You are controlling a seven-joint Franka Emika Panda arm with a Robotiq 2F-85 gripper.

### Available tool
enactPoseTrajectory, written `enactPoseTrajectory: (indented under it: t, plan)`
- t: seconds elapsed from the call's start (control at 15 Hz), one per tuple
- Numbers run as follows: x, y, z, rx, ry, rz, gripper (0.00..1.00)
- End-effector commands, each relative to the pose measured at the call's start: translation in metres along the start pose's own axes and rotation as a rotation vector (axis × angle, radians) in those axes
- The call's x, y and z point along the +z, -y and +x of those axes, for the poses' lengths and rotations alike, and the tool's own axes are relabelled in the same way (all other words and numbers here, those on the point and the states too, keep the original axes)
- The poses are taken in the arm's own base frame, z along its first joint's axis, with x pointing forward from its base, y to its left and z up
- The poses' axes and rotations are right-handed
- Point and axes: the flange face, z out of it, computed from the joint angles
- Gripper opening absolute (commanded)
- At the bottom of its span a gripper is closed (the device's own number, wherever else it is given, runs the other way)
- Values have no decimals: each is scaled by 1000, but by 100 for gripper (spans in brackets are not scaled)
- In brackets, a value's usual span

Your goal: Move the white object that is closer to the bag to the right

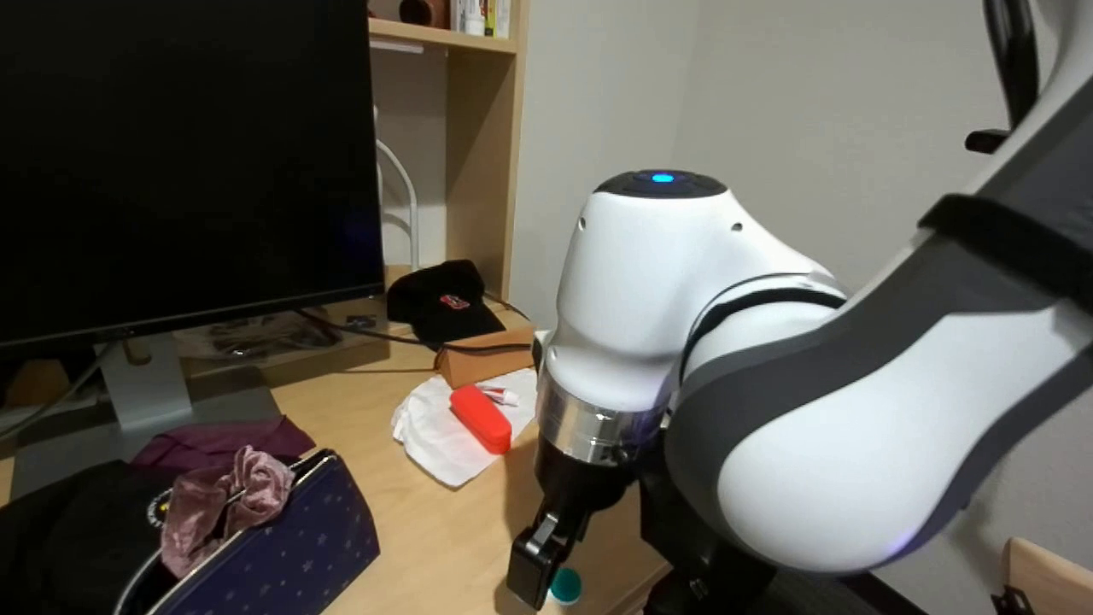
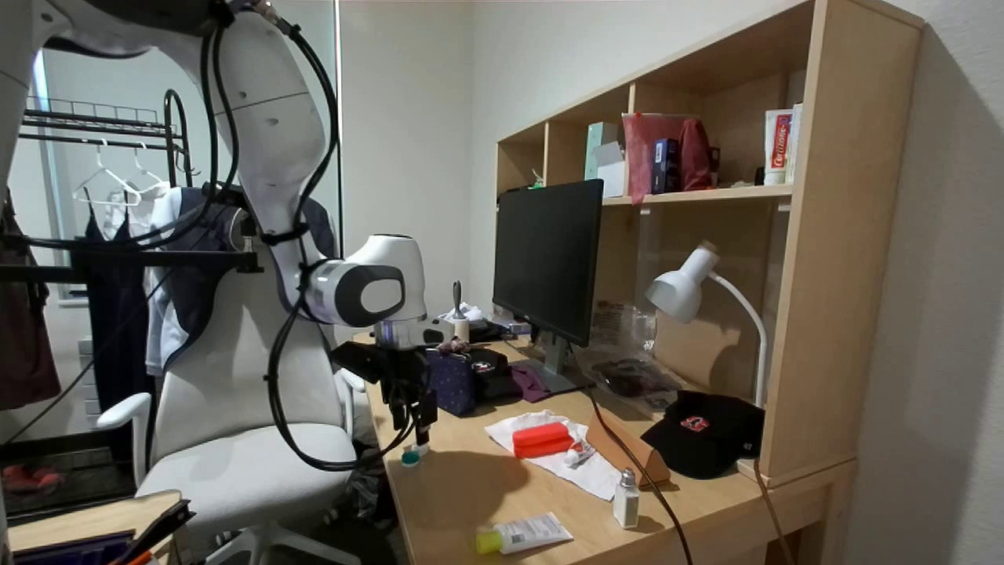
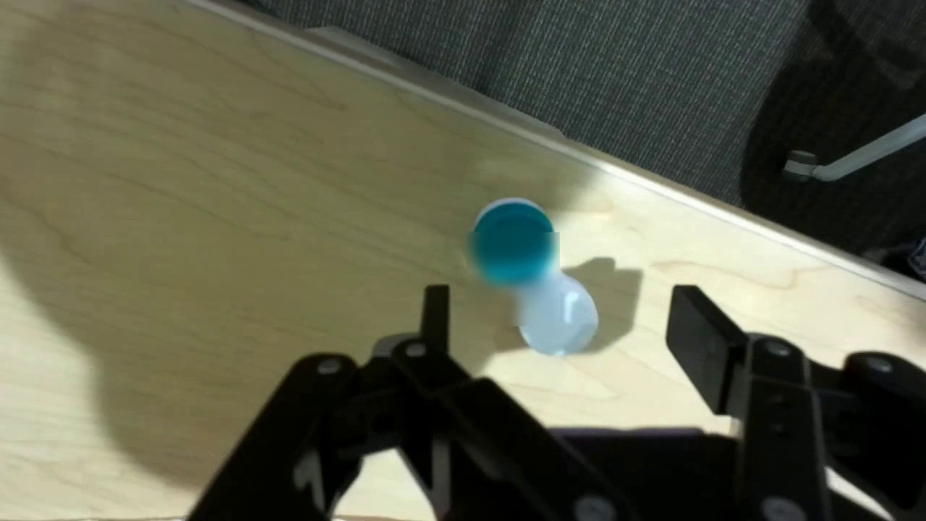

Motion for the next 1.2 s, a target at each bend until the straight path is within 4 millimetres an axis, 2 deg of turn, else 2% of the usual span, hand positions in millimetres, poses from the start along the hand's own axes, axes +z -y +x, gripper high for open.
enactPoseTrajectory:
  t: [0.0,0.47,0.67,0.93,1.13]
  plan:
    - [-11,22,13,-75,4,-18,100]
    - [-3,45,26,-272,167,-96,100]
    - [4,51,31,-326,149,-111,100]
    - [24,54,33,-359,105,-109,100]
    - [28,55,33,-363,72,-109,100]
